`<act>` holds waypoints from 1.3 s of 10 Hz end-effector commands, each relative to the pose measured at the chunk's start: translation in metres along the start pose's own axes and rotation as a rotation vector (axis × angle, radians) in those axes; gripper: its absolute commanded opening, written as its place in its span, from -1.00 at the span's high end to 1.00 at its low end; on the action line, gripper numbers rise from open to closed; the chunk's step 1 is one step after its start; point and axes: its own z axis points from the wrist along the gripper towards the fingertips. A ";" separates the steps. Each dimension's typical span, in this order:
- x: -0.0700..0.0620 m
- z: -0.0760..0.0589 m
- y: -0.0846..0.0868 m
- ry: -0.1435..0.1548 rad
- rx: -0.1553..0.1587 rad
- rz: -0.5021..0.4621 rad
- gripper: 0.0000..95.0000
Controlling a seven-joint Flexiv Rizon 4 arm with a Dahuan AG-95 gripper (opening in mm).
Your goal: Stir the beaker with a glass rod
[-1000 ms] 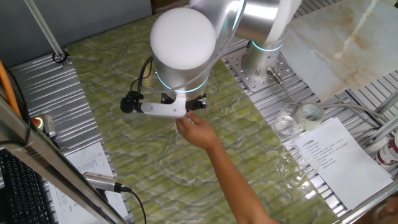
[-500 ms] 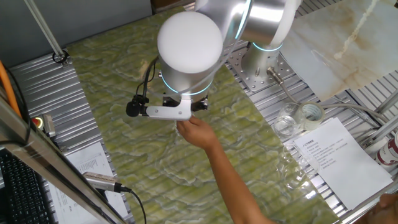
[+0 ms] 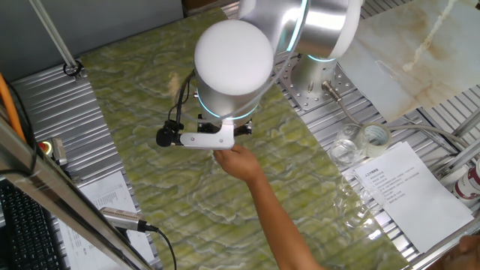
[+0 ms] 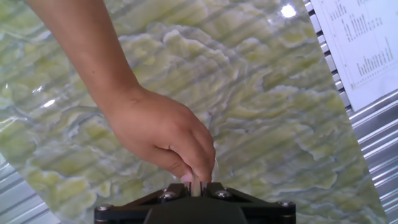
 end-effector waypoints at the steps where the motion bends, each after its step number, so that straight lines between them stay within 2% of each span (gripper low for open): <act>1: -0.001 0.000 0.001 0.009 0.003 -0.007 0.60; 5: -0.003 0.001 0.002 0.005 0.001 -0.014 0.60; 8: -0.004 -0.001 0.001 -0.020 -0.011 -0.005 0.60; 9: -0.005 -0.005 0.001 -0.027 -0.016 -0.002 0.20; 13: -0.003 -0.012 0.002 -0.033 -0.019 0.000 0.20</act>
